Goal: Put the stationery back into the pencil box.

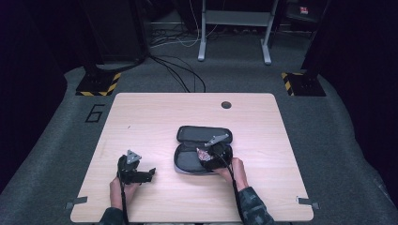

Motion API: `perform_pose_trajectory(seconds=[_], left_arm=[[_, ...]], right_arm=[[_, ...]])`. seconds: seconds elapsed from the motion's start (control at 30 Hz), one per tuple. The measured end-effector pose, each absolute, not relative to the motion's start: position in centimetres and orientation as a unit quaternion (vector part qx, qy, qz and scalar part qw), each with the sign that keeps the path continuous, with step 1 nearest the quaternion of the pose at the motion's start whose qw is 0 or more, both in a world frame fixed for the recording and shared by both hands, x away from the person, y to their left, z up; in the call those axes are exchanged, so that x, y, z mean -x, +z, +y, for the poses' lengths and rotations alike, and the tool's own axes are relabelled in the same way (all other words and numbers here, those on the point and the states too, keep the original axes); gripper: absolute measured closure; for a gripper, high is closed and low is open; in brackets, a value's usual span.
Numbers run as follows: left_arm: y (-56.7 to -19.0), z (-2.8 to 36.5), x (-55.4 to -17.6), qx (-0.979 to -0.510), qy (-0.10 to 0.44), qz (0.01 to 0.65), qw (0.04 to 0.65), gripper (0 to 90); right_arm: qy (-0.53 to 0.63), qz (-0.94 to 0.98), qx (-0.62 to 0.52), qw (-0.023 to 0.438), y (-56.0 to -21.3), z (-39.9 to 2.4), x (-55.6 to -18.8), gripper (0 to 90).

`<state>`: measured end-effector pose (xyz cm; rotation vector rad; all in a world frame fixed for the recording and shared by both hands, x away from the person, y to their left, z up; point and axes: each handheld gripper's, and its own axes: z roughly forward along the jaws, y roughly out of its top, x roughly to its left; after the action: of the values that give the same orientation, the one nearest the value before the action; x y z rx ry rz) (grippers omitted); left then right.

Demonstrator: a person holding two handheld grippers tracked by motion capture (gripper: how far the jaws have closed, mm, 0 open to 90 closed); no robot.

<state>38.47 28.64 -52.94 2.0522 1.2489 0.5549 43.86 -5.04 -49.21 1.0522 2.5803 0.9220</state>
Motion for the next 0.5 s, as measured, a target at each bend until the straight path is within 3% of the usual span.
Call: perform_pose_trajectory(seconds=[0.17, 0.5], left_arm=[[-52.9, 28.6, -38.5, -0.785, 0.212, 0.478, 0.331, 5.3], [-52.9, 28.6, -38.5, -0.785, 0.212, 0.478, 0.331, 5.4]], right_arm=[[0.307, 0.876, -0.359, 0.095, -49.4, -5.0, -44.0, 37.8], [0.316, 0.872, -0.358, 0.105, -48.4, -5.3, -43.3, 15.6]])
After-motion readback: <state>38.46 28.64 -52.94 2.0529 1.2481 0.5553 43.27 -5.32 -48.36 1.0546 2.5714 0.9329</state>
